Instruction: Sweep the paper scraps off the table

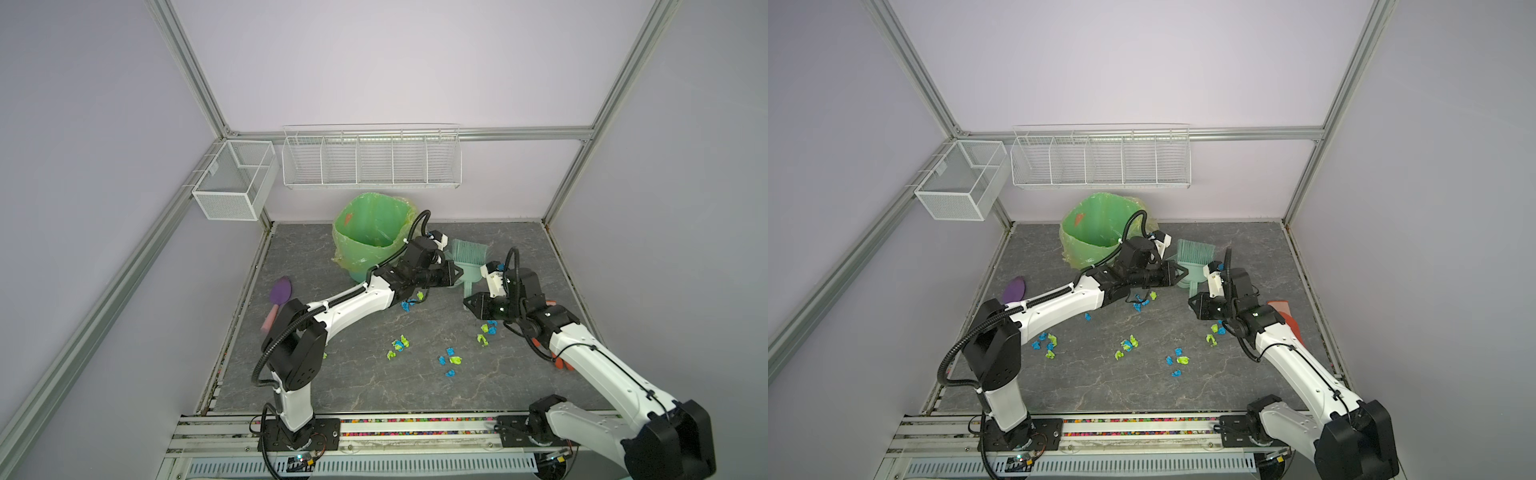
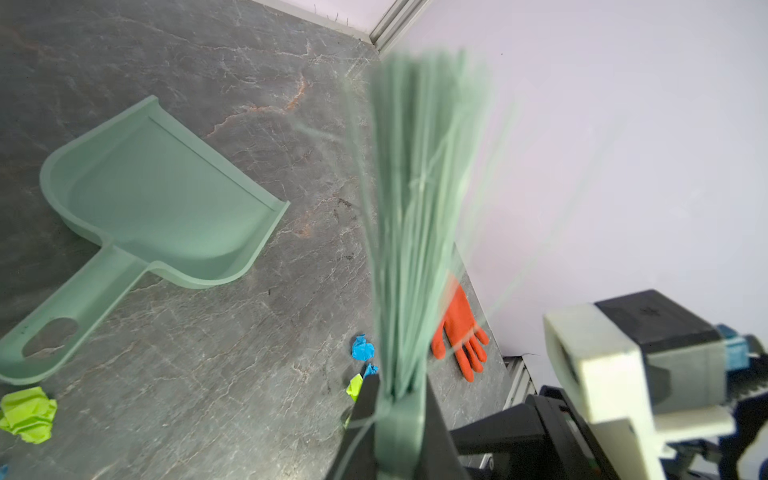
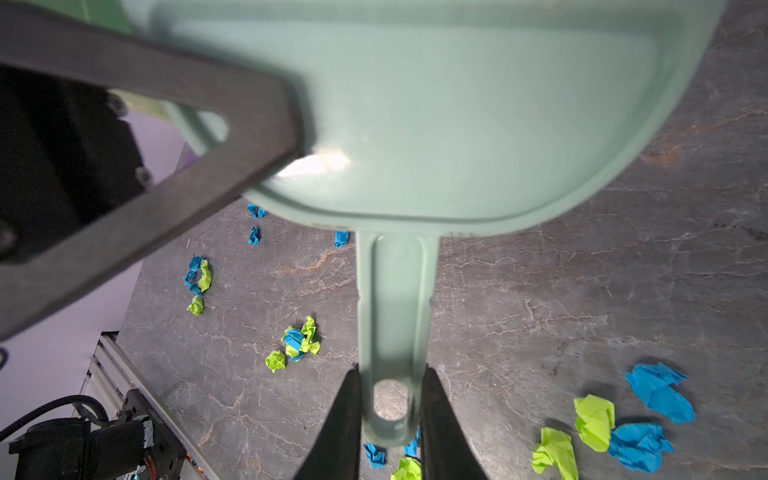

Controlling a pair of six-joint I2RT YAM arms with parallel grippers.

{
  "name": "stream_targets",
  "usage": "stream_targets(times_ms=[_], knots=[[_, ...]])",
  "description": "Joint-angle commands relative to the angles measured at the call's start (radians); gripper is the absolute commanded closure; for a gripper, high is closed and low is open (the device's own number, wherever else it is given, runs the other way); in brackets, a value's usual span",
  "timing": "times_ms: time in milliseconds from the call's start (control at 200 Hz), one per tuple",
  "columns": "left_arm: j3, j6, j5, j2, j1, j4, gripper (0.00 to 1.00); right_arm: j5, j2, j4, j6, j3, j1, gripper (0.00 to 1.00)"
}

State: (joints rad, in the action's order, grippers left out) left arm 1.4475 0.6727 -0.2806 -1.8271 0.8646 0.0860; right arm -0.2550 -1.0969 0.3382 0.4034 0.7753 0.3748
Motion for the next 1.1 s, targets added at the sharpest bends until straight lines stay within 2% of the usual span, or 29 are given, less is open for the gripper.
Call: stream_targets(times_ms=[0,20,105,325,365,410,475,880,1100], knots=[[0.03,0.002,0.003,-0.014,-0.005,-0.002,1.0,-0.012,0.003,-0.028,0.004,0.004,0.009,0.68],[0.032,0.004,0.006,-0.014,-0.005,0.0,1.0,-0.008,0.002,-0.023,0.007,0.007,0.01,0.61],[0.035,0.001,0.017,-0.011,-0.005,0.014,1.0,0.001,-0.001,-0.005,0.013,0.017,0.01,0.45],[0.012,-0.005,0.051,0.028,-0.011,0.019,1.0,0.011,0.009,0.015,0.041,0.018,0.01,0.23],[0.004,-0.005,0.054,0.039,-0.013,0.019,1.0,0.027,0.014,0.03,0.055,0.017,0.01,0.15],[-0.005,-0.004,0.058,0.05,-0.016,0.015,1.0,0.051,0.016,0.051,0.071,0.018,0.009,0.01],[-0.024,-0.004,0.067,0.067,-0.022,0.01,1.0,0.057,0.019,0.067,0.085,0.018,0.009,0.11],[-0.122,0.037,0.102,0.174,-0.062,-0.038,1.0,-0.026,0.098,-0.036,0.259,-0.051,0.002,0.11],[-0.157,0.028,0.166,0.246,-0.074,-0.071,1.0,-0.112,0.122,-0.25,0.474,-0.131,-0.014,0.11]])
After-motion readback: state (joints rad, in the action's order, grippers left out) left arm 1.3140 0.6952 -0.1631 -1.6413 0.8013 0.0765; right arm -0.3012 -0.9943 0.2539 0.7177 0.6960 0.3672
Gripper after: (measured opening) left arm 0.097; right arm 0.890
